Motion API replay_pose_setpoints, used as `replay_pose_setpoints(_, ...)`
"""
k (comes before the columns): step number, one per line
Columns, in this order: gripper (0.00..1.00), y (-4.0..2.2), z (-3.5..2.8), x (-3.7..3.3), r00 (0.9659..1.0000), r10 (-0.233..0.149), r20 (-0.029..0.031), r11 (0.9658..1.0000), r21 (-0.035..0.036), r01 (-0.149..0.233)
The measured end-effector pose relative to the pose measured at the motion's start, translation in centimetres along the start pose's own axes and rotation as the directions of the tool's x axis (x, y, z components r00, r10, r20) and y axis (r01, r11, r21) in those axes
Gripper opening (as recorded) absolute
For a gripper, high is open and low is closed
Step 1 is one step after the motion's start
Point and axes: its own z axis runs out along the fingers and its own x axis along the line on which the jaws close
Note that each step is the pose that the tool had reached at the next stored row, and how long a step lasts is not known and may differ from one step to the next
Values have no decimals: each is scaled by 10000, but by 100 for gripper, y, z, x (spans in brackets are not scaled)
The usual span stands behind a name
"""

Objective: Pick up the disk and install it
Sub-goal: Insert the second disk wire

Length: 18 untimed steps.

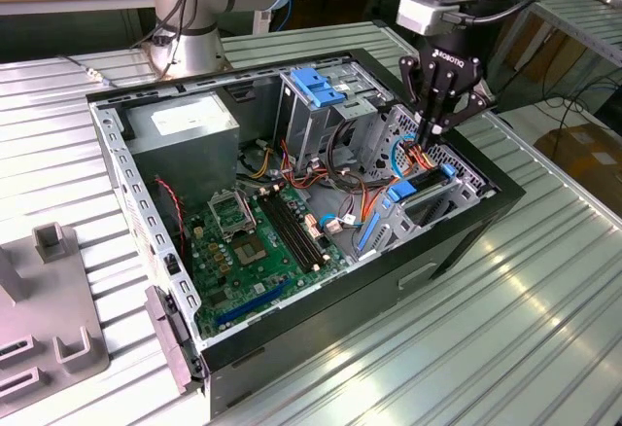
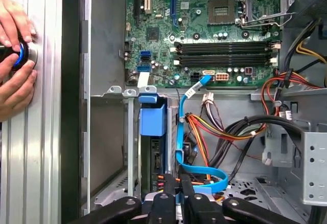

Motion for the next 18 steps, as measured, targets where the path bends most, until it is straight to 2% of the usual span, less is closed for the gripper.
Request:
replay_pose_setpoints(2, 16, 9, 26, 76, 9999, -1, 128, 10000, 7, 1)
replay_pose_setpoints(4, 16, 30, 46, 123, 9996, 1, 283, 10000, 13, -1)
replay_pose_setpoints(8, 16, 93, 56, 140, 9981, 1, 622, 10000, 57, -4)
replay_pose_setpoints(10, 16, 124, 69, 150, 9975, -9, 713, 9999, 124, 0)
replay_pose_setpoints(15, 16, 176, 121, 199, 9972, -63, 741, 9995, 326, 39)
replay_pose_setpoints(18, 16, 197, 139, 214, 9970, -103, 762, 9992, 396, 73)
